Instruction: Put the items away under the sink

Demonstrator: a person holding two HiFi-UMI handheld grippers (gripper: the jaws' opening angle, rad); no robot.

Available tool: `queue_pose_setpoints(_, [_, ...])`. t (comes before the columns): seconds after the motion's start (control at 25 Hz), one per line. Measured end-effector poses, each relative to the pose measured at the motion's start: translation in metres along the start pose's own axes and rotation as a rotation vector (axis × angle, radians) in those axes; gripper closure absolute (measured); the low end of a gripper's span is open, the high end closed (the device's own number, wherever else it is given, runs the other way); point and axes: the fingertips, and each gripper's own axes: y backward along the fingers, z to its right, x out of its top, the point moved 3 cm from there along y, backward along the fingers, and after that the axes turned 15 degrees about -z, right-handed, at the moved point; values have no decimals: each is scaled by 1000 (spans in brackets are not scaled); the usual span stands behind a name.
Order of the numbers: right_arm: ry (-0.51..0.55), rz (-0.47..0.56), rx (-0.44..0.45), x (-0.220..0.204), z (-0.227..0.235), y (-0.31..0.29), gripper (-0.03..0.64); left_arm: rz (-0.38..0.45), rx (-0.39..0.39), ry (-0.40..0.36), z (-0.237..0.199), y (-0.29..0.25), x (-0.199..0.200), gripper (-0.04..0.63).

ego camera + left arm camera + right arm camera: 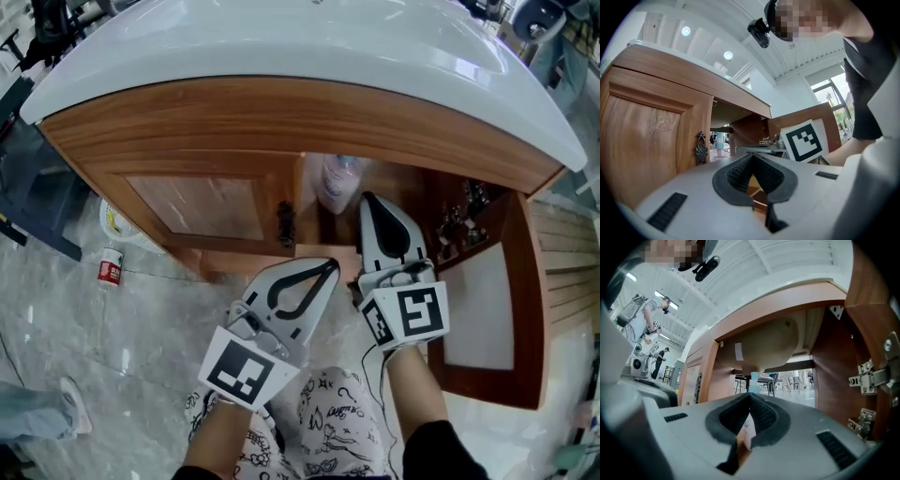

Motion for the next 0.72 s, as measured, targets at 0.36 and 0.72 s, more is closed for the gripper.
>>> queue_pose_setpoints(0.36, [-16,-174,12,56,-29,63,611,-107,-69,62,3,31,73,591])
queue_pose_setpoints(0.72, [-73,-260,28,183,-52,116,611,-194,-62,195,-10,90,190,591])
